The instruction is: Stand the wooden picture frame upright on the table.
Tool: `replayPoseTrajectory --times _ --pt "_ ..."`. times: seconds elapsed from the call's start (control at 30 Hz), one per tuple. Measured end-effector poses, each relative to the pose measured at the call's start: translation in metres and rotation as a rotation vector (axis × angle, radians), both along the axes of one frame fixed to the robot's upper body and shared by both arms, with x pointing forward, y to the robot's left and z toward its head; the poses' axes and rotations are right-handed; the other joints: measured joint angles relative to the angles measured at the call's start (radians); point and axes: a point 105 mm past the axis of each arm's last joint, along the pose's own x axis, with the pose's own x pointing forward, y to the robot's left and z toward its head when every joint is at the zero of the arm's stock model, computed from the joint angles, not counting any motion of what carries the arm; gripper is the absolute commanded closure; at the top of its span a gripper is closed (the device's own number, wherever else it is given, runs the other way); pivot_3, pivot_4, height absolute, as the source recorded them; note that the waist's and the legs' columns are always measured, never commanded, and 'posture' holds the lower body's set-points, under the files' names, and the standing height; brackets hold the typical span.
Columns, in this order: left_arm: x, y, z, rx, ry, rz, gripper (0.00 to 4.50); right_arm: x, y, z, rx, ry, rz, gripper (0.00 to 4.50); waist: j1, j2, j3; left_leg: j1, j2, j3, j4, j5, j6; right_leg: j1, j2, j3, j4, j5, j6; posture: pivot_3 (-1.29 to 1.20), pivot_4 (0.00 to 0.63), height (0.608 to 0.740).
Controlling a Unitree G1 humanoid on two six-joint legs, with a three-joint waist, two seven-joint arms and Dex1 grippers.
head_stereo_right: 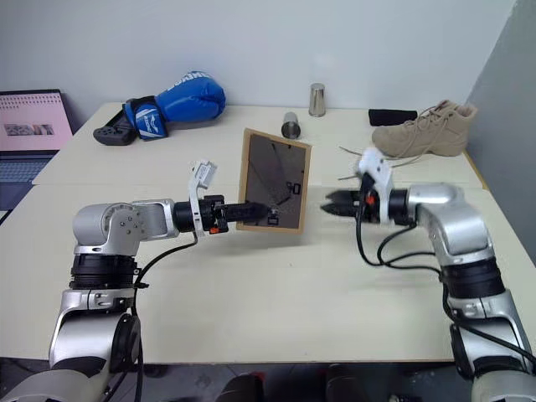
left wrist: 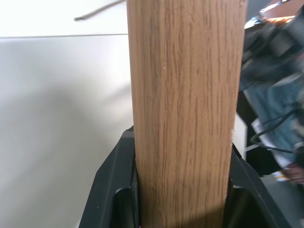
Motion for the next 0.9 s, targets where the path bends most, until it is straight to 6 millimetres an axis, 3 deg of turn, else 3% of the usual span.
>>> replayPoseTrajectory --times 0.13,0.3,0.53,0.9 --pt "0.000 0.000 -0.006 0.014 0.003 0.031 3.21 0.002 0.022 0.016 0.079 0.029 0.051 1.11 0.002 0.000 0.000 -0.001 0.000 0.000 0.000 0.000 0.000 0.000 0.000 0.000 0.000 0.000 0.000 0.00 0.150 0.740" --pt "0.000 0.002 0.002 0.006 -0.031 0.043 3.21 0.004 0.037 0.018 0.103 0.049 0.091 0.11 0.004 0.000 0.000 -0.001 -0.001 0.000 0.000 0.000 0.000 0.000 0.000 0.000 -0.001 0.000 0.000 0.00 0.150 0.740" --pt "0.000 0.001 0.004 0.008 -0.048 0.049 3.21 0.009 0.055 0.004 0.070 0.057 0.111 0.05 0.002 0.000 0.000 -0.001 0.000 0.000 0.000 0.000 0.000 0.000 0.000 0.000 -0.001 0.000 0.000 0.00 0.150 0.740" --pt "0.000 0.004 0.002 0.018 -0.046 0.069 3.21 0.007 0.076 0.000 0.070 0.043 0.130 0.05 0.002 0.000 0.000 -0.001 0.000 0.000 0.000 0.000 0.000 0.000 0.000 -0.001 -0.001 0.000 0.000 0.00 0.150 0.740"
